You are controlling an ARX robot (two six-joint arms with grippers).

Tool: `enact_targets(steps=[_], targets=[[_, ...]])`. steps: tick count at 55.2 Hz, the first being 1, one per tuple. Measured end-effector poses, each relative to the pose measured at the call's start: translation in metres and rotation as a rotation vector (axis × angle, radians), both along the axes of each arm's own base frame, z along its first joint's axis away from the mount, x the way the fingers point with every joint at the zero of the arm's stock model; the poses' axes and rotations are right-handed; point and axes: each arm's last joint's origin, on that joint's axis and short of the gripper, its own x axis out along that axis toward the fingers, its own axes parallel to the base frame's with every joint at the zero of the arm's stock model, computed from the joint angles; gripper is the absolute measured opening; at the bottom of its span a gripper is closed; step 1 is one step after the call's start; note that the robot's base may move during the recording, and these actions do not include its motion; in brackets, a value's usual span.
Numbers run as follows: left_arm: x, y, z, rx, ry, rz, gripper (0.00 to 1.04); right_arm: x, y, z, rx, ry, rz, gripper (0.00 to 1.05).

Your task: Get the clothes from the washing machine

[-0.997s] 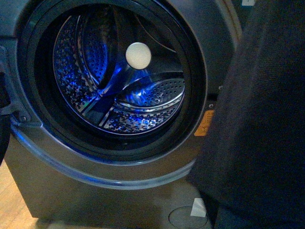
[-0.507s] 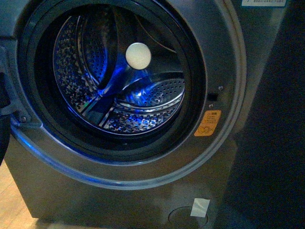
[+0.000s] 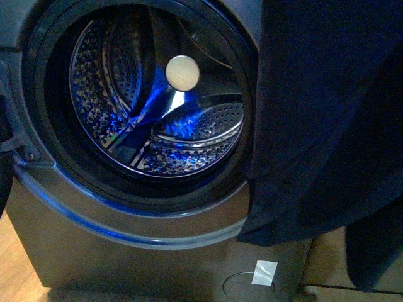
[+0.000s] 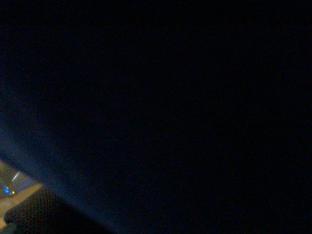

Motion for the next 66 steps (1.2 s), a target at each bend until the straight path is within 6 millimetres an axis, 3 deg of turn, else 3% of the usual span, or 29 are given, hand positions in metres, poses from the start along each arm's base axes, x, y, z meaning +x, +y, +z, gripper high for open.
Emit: enact_targets(steps=[2, 13, 17, 25, 32, 37, 40, 47, 56, 66], targets=[[0.0, 0.0, -0.001, 0.002, 0.001, 0.0, 0.07, 0.0, 0.002, 0.001, 0.001, -0.011, -0.008, 0.97], [-0.002, 0.004, 0.003, -0.007, -0.005, 0.004, 0.07, -0.002, 0.006, 0.008, 0.002, -0.117, -0.125, 0.57], [-0.002, 0.004, 0.003, -0.007, -0.005, 0.004, 0.07, -0.002, 0.003, 0.01, 0.003, -0.148, -0.153, 0.48], [-0.003, 0.004, 0.003, -0.007, -0.006, 0.001, 0.07, -0.008, -0.01, 0.02, 0.022, -0.248, -0.246, 0.22], [-0.003, 0.004, 0.003, -0.008, -0.006, 0.001, 0.07, -0.014, -0.021, 0.028, 0.034, -0.314, -0.301, 0.08], [-0.003, 0.004, 0.003, -0.008, -0.005, 0.0, 0.08, -0.016, -0.027, 0.031, 0.036, -0.326, -0.329, 0.07], [-0.003, 0.004, 0.003, -0.008, -0.006, 0.001, 0.18, -0.016, -0.03, 0.031, 0.034, -0.326, -0.339, 0.07], [-0.003, 0.004, 0.004, -0.007, -0.009, 0.0, 0.08, -0.018, -0.037, 0.031, 0.027, -0.329, -0.357, 0.07], [-0.003, 0.004, 0.004, -0.007, -0.009, 0.0, 0.07, -0.023, -0.05, 0.038, 0.027, -0.346, -0.38, 0.07], [-0.003, 0.004, 0.004, -0.007, -0.009, 0.0, 0.07, -0.032, -0.073, 0.06, 0.025, -0.401, -0.425, 0.07]])
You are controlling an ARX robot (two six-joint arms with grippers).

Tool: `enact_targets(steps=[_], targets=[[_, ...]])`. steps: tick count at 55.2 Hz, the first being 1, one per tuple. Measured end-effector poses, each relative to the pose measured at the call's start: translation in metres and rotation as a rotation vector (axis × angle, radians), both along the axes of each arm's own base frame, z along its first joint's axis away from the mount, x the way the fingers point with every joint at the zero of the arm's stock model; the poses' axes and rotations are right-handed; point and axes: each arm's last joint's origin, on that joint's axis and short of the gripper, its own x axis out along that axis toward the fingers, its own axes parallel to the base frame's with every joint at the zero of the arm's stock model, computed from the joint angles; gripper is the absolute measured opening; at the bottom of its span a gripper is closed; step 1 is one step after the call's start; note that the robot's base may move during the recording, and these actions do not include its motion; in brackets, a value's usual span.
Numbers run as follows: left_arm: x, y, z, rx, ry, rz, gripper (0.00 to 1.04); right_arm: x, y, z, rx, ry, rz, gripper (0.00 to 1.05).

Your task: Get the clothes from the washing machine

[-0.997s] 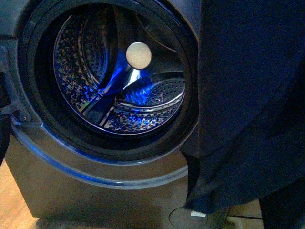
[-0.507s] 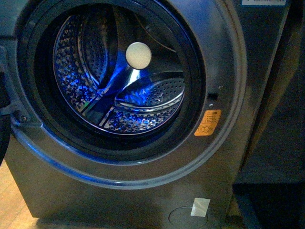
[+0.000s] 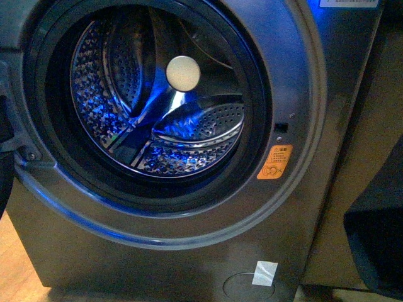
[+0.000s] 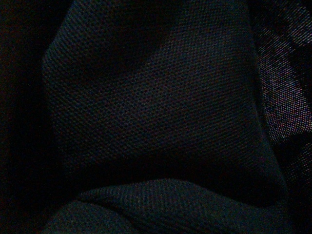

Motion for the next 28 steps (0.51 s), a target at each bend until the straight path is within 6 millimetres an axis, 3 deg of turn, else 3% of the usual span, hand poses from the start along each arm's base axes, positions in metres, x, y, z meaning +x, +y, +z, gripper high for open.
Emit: enact_targets(steps=[8, 20, 25, 28], targets=[[0.0, 0.0, 0.0, -0.001, 0.002, -0.001, 0.09, -0.005, -0.016, 0.015, -0.004, -0.027, -0.035, 0.07], [0.0, 0.0, 0.0, 0.0, 0.001, -0.001, 0.51, -0.016, -0.039, 0.033, -0.017, -0.05, -0.09, 0.07], [0.0, 0.0, 0.0, -0.001, 0.001, -0.001, 0.7, -0.022, -0.052, 0.049, -0.03, -0.074, -0.129, 0.07], [0.0, 0.0, 0.0, -0.001, 0.001, -0.001, 0.79, -0.025, -0.072, 0.066, -0.019, -0.094, -0.18, 0.07]])
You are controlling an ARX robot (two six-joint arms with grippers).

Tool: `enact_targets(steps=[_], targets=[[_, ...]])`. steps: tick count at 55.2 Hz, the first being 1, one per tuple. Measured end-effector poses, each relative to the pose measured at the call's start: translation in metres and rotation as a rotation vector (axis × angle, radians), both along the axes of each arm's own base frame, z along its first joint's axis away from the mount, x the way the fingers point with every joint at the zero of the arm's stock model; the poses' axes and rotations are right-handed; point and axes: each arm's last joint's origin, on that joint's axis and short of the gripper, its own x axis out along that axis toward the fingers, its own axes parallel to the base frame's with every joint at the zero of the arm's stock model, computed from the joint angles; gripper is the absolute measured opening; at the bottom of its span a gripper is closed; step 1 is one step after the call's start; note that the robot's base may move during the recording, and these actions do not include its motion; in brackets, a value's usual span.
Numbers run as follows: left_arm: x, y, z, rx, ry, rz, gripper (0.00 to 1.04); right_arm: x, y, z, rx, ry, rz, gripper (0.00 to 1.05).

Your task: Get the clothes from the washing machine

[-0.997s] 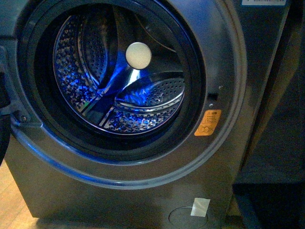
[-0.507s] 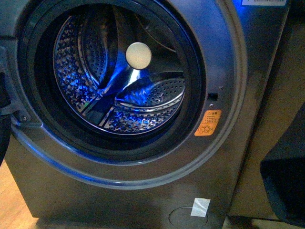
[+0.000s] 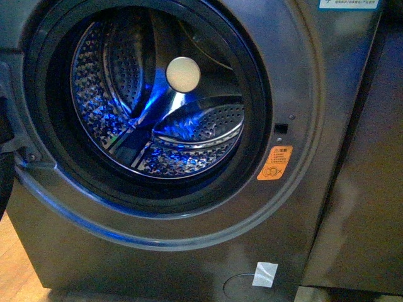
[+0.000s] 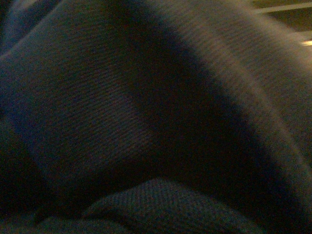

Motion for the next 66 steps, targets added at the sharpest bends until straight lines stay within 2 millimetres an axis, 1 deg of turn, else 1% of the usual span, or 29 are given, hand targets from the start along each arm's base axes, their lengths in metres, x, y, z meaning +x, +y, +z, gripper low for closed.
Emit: enact_targets(steps=[1, 2, 3, 4, 5, 7, 9, 12, 15, 18, 21, 26, 29, 30, 32, 33, 37, 38, 40, 41, 44, 45, 49, 50, 53, 58, 59, 61, 66], targets=[[0.0, 0.0, 0.0, 0.0, 0.0, 0.0, 0.81, -0.001, -0.005, 0.006, 0.002, -0.007, -0.013, 0.07], [0.0, 0.0, 0.0, 0.0, 0.0, 0.0, 0.85, -0.003, -0.014, 0.018, -0.003, -0.024, -0.042, 0.07], [0.0, 0.0, 0.0, 0.0, 0.0, 0.0, 0.86, -0.004, -0.019, 0.024, -0.003, -0.033, -0.057, 0.07], [0.0, 0.0, 0.0, 0.0, 0.0, -0.001, 0.9, -0.007, -0.028, 0.035, -0.001, -0.05, -0.08, 0.07], [0.0, 0.0, 0.0, 0.0, 0.0, -0.001, 0.92, -0.009, -0.032, 0.04, -0.003, -0.058, -0.095, 0.07], [0.0, 0.001, 0.001, -0.001, -0.001, -0.001, 0.99, -0.016, -0.046, 0.058, -0.013, -0.083, -0.151, 0.07], [-0.001, 0.001, 0.001, -0.001, -0.002, 0.0, 1.0, -0.021, -0.054, 0.068, -0.009, -0.092, -0.177, 0.07], [-0.001, 0.001, 0.001, -0.002, -0.002, 0.0, 0.98, -0.028, -0.066, 0.08, -0.005, -0.081, -0.209, 0.07], [-0.001, 0.001, 0.001, -0.002, -0.002, -0.001, 0.98, -0.033, -0.078, 0.089, 0.001, -0.048, -0.237, 0.07], [-0.001, 0.001, 0.001, -0.002, -0.002, -0.001, 0.98, -0.034, -0.089, 0.095, 0.006, 0.016, -0.246, 0.07], [-0.001, 0.001, 0.001, -0.002, -0.003, -0.002, 0.98, -0.034, -0.102, 0.097, 0.025, 0.085, -0.251, 0.07], [-0.001, 0.001, 0.001, -0.002, -0.003, -0.002, 0.98, -0.029, -0.125, 0.094, 0.078, 0.201, -0.259, 0.07], [-0.001, 0.001, 0.001, -0.002, -0.003, -0.001, 0.98, -0.028, -0.143, 0.087, 0.123, 0.292, -0.276, 0.07], [-0.001, 0.001, 0.001, -0.002, -0.003, -0.001, 0.98, -0.028, -0.147, 0.086, 0.136, 0.304, -0.278, 0.07], [-0.001, 0.001, 0.001, -0.002, -0.003, -0.001, 0.98, -0.029, -0.16, 0.078, 0.163, 0.367, -0.292, 0.07], [-0.001, 0.001, 0.001, -0.002, -0.003, -0.001, 0.98, -0.029, -0.163, 0.076, 0.17, 0.382, -0.295, 0.07], [-0.001, 0.001, 0.001, -0.002, -0.003, -0.001, 0.98, -0.029, -0.186, 0.054, 0.243, 0.511, -0.314, 0.07], [-0.001, 0.001, 0.001, -0.002, -0.003, -0.001, 0.98, -0.029, -0.189, 0.051, 0.252, 0.527, -0.315, 0.07], [-0.001, 0.001, 0.001, -0.002, -0.003, -0.001, 0.98, -0.028, -0.198, 0.037, 0.292, 0.595, -0.31, 0.07], [-0.001, 0.001, 0.001, -0.002, -0.003, -0.001, 0.98, -0.028, -0.201, 0.033, 0.303, 0.612, -0.308, 0.07], [-0.001, 0.001, 0.001, -0.002, -0.003, -0.002, 0.98, -0.026, -0.212, 0.01, 0.352, 0.707, -0.308, 0.07], [-0.001, 0.001, 0.001, -0.002, -0.003, -0.002, 0.98, -0.026, -0.214, 0.006, 0.362, 0.723, -0.307, 0.07], [-0.001, 0.001, 0.001, -0.002, -0.003, -0.001, 0.98, -0.024, -0.224, -0.029, 0.421, 0.845, -0.294, 0.07], [-0.001, 0.001, 0.001, -0.002, -0.003, -0.001, 0.98, -0.023, -0.226, -0.043, 0.444, 0.887, -0.292, 0.07], [-0.001, 0.001, 0.001, -0.002, -0.003, -0.001, 0.98, -0.022, -0.23, -0.071, 0.503, 0.97, -0.279, 0.07], [-0.001, 0.001, 0.001, -0.002, -0.003, -0.001, 0.98, -0.02, -0.233, -0.111, 0.564, 1.073, -0.267, 0.07], [-0.001, 0.001, 0.001, -0.002, -0.003, -0.001, 0.98, -0.02, -0.234, -0.115, 0.571, 1.085, -0.264, 0.07], [-0.001, 0.001, 0.001, -0.002, -0.003, -0.001, 0.98, -0.018, -0.236, -0.133, 0.617, 1.132, -0.254, 0.14], [-0.001, 0.001, 0.001, -0.002, -0.003, -0.001, 0.98, -0.013, -0.239, -0.164, 0.698, 1.217, -0.244, 0.27]])
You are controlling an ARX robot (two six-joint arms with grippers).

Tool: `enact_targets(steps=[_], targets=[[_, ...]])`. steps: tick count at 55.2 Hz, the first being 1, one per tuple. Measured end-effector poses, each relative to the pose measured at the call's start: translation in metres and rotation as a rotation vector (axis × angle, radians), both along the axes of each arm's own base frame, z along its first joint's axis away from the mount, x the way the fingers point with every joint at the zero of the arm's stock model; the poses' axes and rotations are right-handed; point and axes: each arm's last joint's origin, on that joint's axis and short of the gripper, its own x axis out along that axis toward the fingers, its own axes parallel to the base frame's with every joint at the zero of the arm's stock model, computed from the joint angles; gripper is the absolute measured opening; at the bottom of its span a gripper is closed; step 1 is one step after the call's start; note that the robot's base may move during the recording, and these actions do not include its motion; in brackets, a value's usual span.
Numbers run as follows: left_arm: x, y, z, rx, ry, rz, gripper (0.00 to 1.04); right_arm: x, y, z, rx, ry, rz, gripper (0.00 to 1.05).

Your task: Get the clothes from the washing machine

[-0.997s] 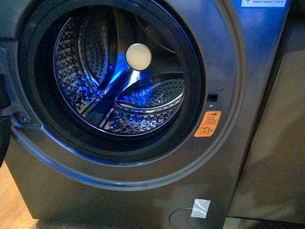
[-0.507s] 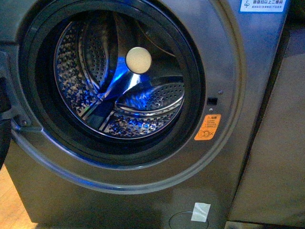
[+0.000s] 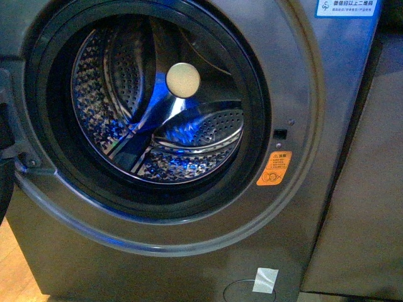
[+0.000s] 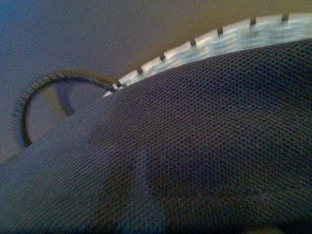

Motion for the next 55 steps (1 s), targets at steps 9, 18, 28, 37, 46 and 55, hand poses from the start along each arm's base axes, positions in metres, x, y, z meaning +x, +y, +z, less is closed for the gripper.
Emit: enact_targets(steps=[9, 18, 28, 37, 46, 55], targets=[[0.0, 0.0, 0.0, 0.0, 0.0, 0.0, 0.98, 0.007, -0.003, -0.063, 0.178, 0.11, -0.014, 0.53], [0.0, 0.0, 0.0, 0.0, 0.0, 0.0, 0.98, 0.008, 0.003, -0.09, 0.259, 0.126, -0.002, 0.84], [0.0, 0.0, 0.0, 0.0, 0.0, 0.0, 0.98, 0.006, 0.013, -0.07, 0.233, 0.008, 0.03, 0.97], [0.0, 0.0, 0.0, 0.0, 0.0, 0.0, 0.98, -0.001, 0.038, -0.003, 0.031, -0.187, 0.073, 0.97], [0.0, 0.0, 0.0, 0.0, 0.0, 0.0, 0.98, -0.007, 0.103, 0.092, -0.274, -0.475, 0.155, 0.97], [0.0, 0.0, 0.0, 0.0, 0.0, 0.0, 0.98, -0.003, 0.172, 0.126, -0.359, -0.656, 0.258, 0.97]])
